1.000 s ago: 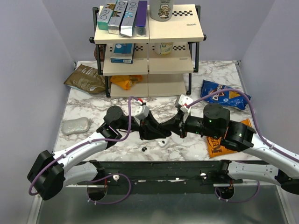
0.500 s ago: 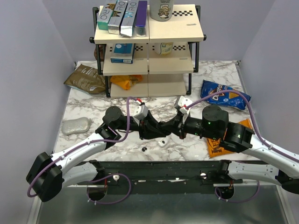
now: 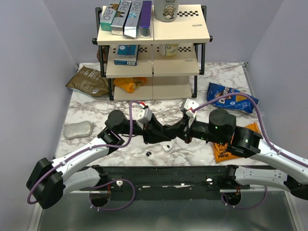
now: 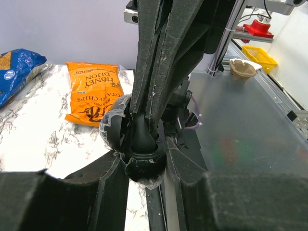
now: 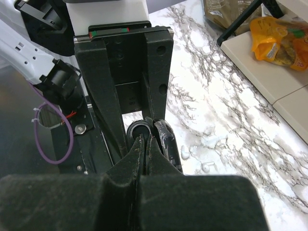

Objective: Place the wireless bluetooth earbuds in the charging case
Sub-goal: Place the earbud in the charging case, then pick up the earbud from the center of the board.

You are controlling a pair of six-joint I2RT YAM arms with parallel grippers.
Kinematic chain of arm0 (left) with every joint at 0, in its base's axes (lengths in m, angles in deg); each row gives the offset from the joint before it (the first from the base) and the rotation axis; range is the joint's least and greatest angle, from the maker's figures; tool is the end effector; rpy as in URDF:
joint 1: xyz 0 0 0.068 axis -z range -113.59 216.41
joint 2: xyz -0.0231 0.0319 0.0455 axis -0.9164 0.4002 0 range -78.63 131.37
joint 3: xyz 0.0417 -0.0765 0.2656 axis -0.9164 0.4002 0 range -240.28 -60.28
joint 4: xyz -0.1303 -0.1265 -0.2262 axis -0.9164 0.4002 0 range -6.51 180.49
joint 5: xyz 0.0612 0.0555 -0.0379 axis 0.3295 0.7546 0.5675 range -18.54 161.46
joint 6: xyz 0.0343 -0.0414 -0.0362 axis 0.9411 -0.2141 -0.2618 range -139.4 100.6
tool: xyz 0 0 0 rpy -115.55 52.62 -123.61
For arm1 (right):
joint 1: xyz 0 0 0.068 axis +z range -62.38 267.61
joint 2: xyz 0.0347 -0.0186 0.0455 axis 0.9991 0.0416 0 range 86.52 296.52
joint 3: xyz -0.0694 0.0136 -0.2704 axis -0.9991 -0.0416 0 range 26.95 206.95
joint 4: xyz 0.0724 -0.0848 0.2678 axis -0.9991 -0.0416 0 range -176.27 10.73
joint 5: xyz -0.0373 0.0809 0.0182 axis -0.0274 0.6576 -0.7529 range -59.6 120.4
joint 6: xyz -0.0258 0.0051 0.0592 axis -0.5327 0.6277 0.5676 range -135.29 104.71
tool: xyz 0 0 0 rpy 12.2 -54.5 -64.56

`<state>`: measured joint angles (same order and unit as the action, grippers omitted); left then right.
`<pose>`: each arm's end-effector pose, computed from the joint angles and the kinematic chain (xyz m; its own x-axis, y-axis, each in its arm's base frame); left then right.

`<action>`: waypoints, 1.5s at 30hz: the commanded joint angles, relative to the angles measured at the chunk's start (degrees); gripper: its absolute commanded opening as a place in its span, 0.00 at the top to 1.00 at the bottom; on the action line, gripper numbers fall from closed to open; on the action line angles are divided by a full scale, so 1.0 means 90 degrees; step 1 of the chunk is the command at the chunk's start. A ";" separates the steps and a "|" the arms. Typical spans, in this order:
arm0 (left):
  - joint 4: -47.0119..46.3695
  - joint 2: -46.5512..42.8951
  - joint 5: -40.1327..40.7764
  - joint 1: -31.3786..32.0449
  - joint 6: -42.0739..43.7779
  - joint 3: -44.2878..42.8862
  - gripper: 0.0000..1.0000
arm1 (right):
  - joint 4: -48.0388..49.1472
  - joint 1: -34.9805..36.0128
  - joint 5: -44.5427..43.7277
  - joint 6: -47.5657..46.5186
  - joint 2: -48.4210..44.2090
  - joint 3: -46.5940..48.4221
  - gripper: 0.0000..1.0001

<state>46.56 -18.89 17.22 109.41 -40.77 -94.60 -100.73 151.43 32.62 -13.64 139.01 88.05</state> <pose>0.1616 -0.2069 0.3042 -0.2212 -0.0848 -0.9715 0.9659 -0.1565 -0.2063 0.1040 0.2160 0.4013 -0.1244 -0.1877 -0.9743 -0.9101 0.4127 0.0367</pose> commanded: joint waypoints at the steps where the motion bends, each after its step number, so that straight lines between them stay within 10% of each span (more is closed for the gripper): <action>1: -0.0194 -0.0183 0.0147 0.0036 0.0186 -0.0053 1.00 | -0.0194 0.0088 -0.0110 0.0051 0.0066 0.0008 0.99; 25: -0.0126 -0.0242 0.0294 0.0075 0.0283 0.0103 1.00 | -0.0263 0.0136 -0.0451 0.0373 -0.0274 0.0603 0.62; 34: 0.0781 -0.0905 0.1103 0.0075 0.0596 0.0308 1.00 | -0.0067 0.0088 -0.3068 0.0636 -0.1506 -0.0332 0.60; 45: 0.3222 -0.2985 0.1885 0.0075 0.1173 0.0307 1.00 | 0.1200 0.0000 -0.0981 0.1584 0.0153 -0.2305 0.62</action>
<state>66.54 -39.59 29.90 109.94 -32.88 -92.29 -96.88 151.64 15.33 -3.12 137.26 70.59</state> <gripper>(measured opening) 0.372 0.383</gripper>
